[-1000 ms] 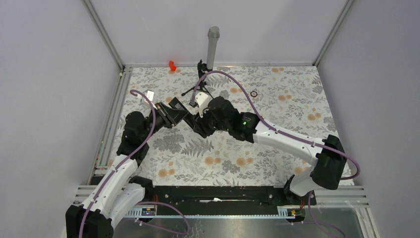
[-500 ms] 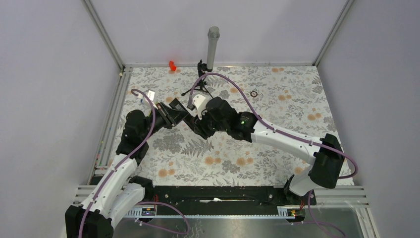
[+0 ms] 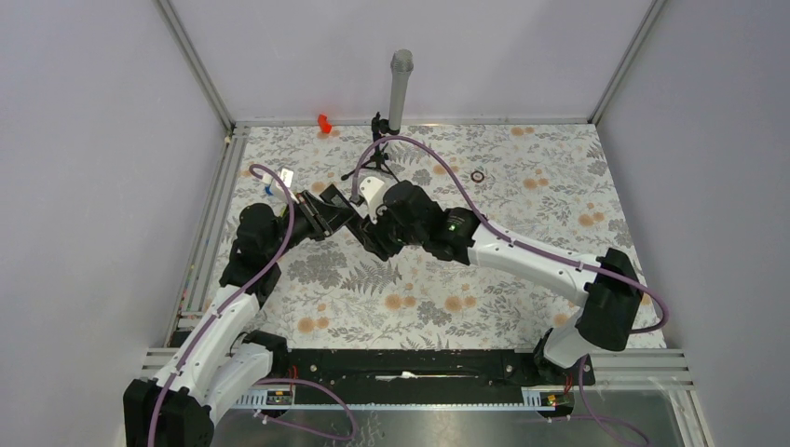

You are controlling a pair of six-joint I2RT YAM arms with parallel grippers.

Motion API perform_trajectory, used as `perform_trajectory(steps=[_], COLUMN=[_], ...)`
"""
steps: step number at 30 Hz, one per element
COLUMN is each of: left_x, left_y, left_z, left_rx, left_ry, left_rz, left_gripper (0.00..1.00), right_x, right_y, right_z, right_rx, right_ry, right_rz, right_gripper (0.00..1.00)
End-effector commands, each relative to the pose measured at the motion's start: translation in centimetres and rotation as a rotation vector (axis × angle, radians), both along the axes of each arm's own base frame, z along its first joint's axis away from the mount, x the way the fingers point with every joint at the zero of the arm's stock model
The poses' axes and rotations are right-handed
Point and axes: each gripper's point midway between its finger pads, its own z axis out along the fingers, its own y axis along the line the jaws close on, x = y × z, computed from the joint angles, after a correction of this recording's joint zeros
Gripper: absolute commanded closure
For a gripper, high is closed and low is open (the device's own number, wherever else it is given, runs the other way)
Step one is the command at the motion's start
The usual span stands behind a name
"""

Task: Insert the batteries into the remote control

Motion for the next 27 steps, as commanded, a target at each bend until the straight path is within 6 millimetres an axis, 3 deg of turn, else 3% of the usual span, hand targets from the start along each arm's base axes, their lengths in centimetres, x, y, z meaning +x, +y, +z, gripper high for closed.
perform_trajectory(steps=[1,12,27], left_x=[-0.5,-1.2,-1.4], left_y=[-0.9,-1.3,-1.4], left_z=[4.5,4.5,2.5], left_rx=[-0.053,-0.074,-0.064], left_ry=[-0.107,-0.088,-0.055], left_rz=[-0.057,-0.098,-0.106], left_gripper=[1.00,1.00,1.00], right_x=[0.2,1.0,1.4], right_y=[1.2,2.0,2.7], right_z=[1.4,1.1,1.5], right_rx=[0.023,0.016,0.032], right_ry=[-0.004,0.025,0.048], right_rz=[-0.004,-0.050,-0.078], right_gripper=[0.60,0.57,0.52])
